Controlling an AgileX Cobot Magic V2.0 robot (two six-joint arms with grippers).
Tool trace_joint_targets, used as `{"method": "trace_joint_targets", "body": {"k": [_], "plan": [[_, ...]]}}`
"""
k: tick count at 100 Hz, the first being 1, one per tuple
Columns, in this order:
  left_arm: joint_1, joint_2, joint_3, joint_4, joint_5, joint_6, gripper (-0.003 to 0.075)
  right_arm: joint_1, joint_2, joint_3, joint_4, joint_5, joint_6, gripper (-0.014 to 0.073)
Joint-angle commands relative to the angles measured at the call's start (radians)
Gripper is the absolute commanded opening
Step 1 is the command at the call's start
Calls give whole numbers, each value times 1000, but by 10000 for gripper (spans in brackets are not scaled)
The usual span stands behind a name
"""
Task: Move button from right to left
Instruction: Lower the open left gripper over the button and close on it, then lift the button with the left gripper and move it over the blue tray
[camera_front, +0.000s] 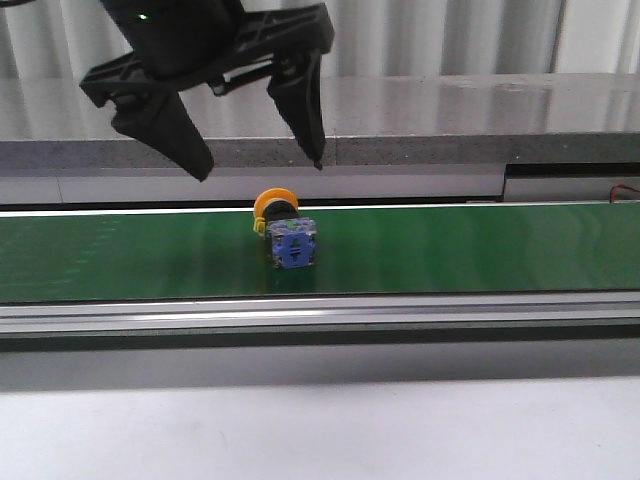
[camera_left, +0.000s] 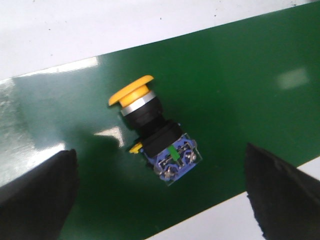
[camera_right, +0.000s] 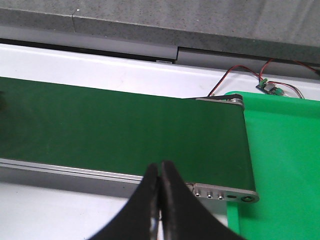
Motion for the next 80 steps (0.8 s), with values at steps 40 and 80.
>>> {"method": "trace_joint_targets", "body": {"k": [40,80], "plan": [[-8,84,-42,69,-20,-63,617,0,3,-27,2,-68,-7,-68],[-8,59,-42,159,67,-63,36,0,3,-27,2,-68,-7,-68]]}}
